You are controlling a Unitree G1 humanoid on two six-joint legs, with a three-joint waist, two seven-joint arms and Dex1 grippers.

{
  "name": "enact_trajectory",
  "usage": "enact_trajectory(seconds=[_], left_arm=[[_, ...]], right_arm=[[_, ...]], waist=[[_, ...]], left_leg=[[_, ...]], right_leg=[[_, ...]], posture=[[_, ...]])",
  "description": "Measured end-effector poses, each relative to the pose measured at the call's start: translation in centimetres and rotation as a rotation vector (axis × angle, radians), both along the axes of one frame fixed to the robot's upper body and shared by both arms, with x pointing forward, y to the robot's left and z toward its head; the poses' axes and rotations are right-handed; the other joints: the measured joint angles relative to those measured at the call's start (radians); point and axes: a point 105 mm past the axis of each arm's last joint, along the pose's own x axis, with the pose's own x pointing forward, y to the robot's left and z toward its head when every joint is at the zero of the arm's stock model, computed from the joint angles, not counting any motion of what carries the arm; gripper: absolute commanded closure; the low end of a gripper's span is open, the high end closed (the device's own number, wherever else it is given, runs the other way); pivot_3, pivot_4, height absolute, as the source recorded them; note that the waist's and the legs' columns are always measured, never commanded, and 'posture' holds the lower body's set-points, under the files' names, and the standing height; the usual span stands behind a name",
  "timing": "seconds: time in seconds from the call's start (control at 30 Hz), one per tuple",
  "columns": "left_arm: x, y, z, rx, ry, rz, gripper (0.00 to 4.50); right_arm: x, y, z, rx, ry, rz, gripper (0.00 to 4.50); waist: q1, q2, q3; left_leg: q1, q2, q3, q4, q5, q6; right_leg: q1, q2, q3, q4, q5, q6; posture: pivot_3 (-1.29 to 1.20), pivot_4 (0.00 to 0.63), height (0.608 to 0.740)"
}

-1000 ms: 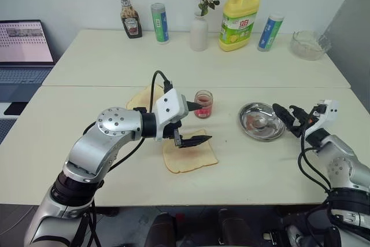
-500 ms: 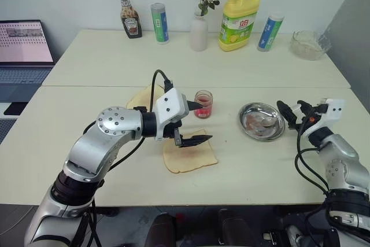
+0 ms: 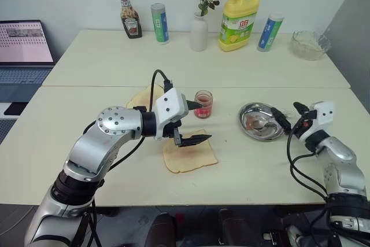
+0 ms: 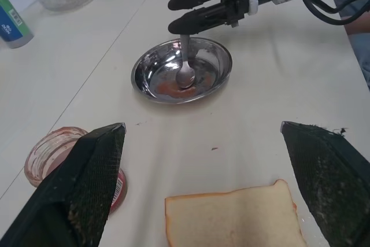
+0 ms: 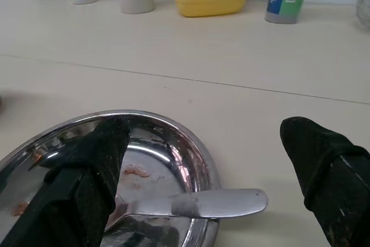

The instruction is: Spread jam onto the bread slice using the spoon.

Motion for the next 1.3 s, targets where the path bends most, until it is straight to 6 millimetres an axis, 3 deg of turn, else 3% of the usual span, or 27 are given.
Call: enact_trajectory(seconds=[0.13, 0.5, 1.0, 1.1, 1.3], left_arm=[[0.0, 0.0, 0.0, 0.001, -0.001, -0.002, 0.0], [-0.2, 0.0, -0.1, 0.012, 0.003, -0.017, 0.0], [-0.3, -0.1, -0.3, 0.022, 0.007, -0.028, 0.0], [-0.3, -0.1, -0.4, 0.023, 0.008, -0.027, 0.0], [-0.3, -0.1, -0.4, 0.023, 0.008, -0.027, 0.0]], right_arm=[[-0.3, -1.1, 0.3, 0.262, 0.037, -0.058, 0.02], [-1.7, 0.6, -2.9, 0.545, 0.172, -0.108, 0.02], [0.2, 0.6, -3.0, 0.63, 0.18, -0.106, 0.02], [0.3, 0.8, -2.8, 0.633, 0.176, -0.096, 0.59], [0.3, 1.0, -3.0, 0.643, 0.194, -0.083, 2.63]], waist=[[0.001, 0.0, 0.0], [-0.001, 0.0, 0.0], [-0.001, 0.001, 0.0], [0.0, 0.001, 0.0], [0.0, 0.001, 0.0]], left_leg=[[0.0, 0.0, -0.001, 0.0, 0.0, 0.0], [0.001, 0.0, 0.0, 0.0, 0.0, 0.0], [0.001, 0.0, 0.0, 0.0, 0.0, 0.0], [0.001, 0.0, 0.0, -0.001, 0.0, 0.0], [0.001, 0.0, 0.0, -0.001, 0.0, 0.0]], right_leg=[[0.001, 0.0, -0.001, 0.0, 0.0, 0.0], [0.001, 0.0, 0.0, 0.0, 0.0, 0.0], [0.001, 0.0, 0.0, 0.0, 0.0, 0.0], [0.001, 0.0, 0.0, 0.0, 0.0, 0.0], [0.001, 0.0, 0.0, 0.0, 0.0, 0.0]], posture=[[0.0, 0.15, 0.74], [0.0, 0.15, 0.74], [0.0, 0.15, 0.74], [0.0, 0.15, 0.74], [0.0, 0.15, 0.74]])
